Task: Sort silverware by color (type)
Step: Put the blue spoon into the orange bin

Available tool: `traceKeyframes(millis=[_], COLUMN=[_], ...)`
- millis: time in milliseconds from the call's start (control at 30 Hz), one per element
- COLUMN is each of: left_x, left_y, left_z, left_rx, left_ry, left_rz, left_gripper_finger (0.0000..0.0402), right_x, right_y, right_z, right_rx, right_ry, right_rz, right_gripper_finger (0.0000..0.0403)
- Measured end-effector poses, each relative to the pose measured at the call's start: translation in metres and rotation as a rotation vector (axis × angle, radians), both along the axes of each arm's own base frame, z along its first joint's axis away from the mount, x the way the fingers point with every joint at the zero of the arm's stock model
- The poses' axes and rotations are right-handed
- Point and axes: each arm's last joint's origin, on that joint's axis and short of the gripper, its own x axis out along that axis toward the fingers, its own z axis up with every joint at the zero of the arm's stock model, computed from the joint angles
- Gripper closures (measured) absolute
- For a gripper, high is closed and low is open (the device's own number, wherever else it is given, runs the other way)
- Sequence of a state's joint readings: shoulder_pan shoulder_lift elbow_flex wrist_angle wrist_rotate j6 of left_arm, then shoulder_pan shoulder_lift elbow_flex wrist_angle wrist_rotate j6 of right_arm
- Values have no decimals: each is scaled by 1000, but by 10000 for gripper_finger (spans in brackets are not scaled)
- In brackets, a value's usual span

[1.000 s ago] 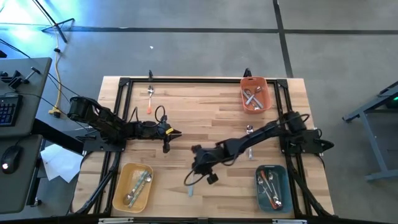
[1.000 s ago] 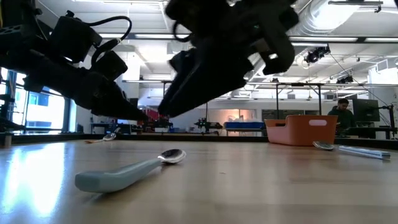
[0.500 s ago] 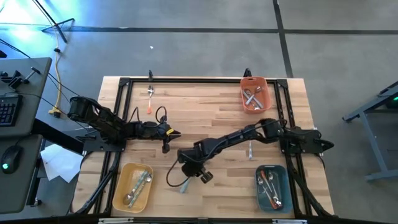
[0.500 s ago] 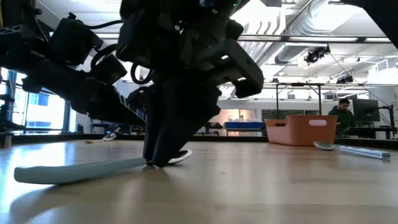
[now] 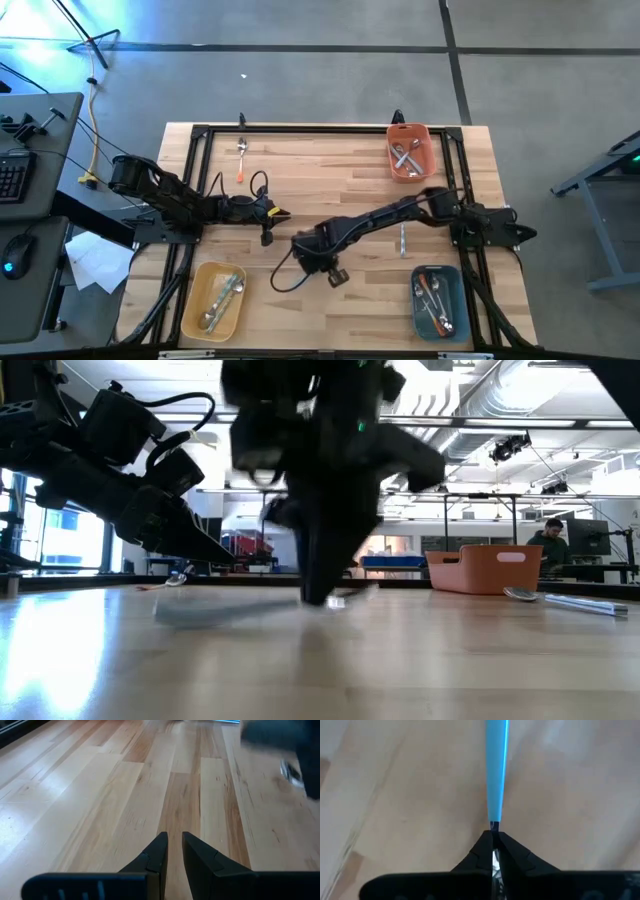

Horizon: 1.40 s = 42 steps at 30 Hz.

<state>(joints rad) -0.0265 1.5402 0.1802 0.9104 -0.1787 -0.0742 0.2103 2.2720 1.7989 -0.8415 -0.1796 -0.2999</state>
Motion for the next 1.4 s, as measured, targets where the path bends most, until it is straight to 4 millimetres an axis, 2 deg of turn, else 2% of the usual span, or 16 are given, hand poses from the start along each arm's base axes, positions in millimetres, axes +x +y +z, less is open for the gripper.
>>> traceKeyframes(millis=[133,267,433,567,700,833,967,1100,1233,1400], left_x=[0,0,0,0,0,2,3,3,3,3], left_y=[0,0,0,0,0,0,0,0,0,0], left_z=[0,0,0,0,1,2,3,3,3,3], left_rx=[0,0,4,14,13,8,0,-3,-3,-4], left_ry=[1,3,5,4,-8,-20,-25,-24,-25,-25], left_rz=[0,-1,-3,-7,-6,-4,0,1,1,1], left_gripper_finger=[355,355,355,355,355,355,355,355,355,355], right_x=[-18,-50,-112,-172,-226,-254,-267,-277,-285,-287], right_y=[-6,-26,-68,-118,-171,-213,-249,-276,-295,-308], right_z=[35,57,86,98,91,79,72,61,45,27], right_rx=[-132,-239,-307,-314,-285,-248,-195,-150,-81,-73], right_ry=[11,50,8,-36,-44,-98,-129,-107,-39,34], right_rz=[-99,-234,-486,-836,-1239,-1452,-1595,-1667,-1721,-1763], right_gripper_finger=[400,401,402,402,402,402,402,402,402,402])
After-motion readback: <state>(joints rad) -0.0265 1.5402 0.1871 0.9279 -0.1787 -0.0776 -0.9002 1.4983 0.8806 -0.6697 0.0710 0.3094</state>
